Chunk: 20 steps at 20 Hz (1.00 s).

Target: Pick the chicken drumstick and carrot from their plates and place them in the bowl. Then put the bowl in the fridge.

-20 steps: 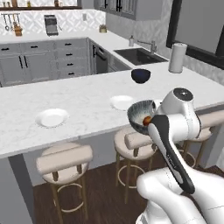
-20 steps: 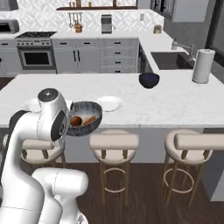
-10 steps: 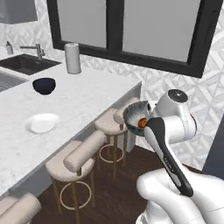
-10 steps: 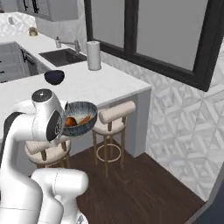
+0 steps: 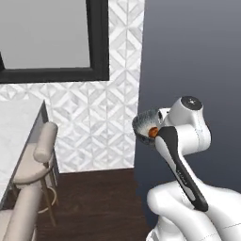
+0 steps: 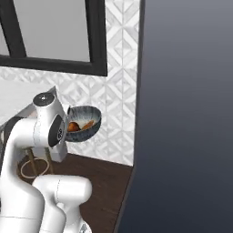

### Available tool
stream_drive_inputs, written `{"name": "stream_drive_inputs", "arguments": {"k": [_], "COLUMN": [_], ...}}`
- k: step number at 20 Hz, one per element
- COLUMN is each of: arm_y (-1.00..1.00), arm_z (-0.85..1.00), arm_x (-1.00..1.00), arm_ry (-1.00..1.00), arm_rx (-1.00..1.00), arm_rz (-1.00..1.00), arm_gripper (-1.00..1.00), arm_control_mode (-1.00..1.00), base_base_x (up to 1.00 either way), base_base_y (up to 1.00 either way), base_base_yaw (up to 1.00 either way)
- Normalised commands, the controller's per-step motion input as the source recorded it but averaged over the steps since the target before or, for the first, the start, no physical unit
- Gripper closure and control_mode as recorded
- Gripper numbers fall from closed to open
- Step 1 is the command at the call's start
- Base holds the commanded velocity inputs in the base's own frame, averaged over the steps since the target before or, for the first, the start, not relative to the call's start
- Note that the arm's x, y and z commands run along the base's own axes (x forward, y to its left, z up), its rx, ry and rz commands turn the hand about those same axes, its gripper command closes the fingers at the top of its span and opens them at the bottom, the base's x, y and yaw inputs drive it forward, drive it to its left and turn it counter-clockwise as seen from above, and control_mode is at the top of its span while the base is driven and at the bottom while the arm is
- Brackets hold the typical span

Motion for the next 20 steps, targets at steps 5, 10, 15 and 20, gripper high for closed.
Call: {"name": "stream_drive_inputs", "arguments": {"k": [5, 10, 15, 20], "arm_y": [0.00, 0.00, 0.00, 0.00], "arm_z": [0.00, 0.00, 0.00, 0.00], "arm_x": [0.00, 0.00, 0.00, 0.00], "arm_ry": [0.00, 0.00, 0.00, 0.00], "arm_rx": [0.00, 0.00, 0.00, 0.00], "arm_rz": [0.00, 0.00, 0.00, 0.00], "arm_gripper": [1.00, 1.00, 1.00, 1.00], "arm_control_mode": [1.00, 1.00, 1.00, 1.00], "base_base_x": [0.00, 0.00, 0.00, 0.07], "base_base_y": [0.22, 0.35, 0.76, 0.27], "base_base_yaw": [-0.99, -0.94, -0.43, -0.92]}}
